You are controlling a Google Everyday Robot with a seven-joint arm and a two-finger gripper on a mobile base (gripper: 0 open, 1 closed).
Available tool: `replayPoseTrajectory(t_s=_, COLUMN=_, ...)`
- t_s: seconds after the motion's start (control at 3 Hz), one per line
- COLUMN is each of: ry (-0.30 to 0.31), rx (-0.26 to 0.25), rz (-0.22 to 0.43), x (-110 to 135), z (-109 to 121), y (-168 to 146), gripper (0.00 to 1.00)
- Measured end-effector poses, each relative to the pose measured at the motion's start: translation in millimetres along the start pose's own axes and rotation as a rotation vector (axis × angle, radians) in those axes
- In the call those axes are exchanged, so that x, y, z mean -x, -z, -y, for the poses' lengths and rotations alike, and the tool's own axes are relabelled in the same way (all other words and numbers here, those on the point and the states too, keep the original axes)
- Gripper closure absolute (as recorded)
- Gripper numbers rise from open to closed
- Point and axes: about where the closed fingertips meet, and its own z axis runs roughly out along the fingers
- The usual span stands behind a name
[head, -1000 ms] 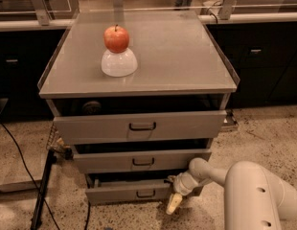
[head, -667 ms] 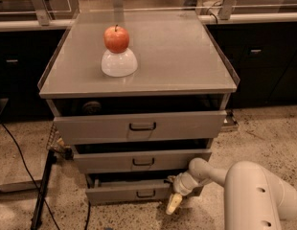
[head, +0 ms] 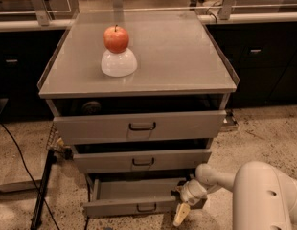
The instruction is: Open bottom drawer
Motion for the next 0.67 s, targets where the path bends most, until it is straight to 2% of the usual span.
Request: replayPoseTrajectory(t_s=0.67, ry=-0.038, rx=0.136, rz=-0.087, x=-26, z=-45, y=10, gripper=0.00)
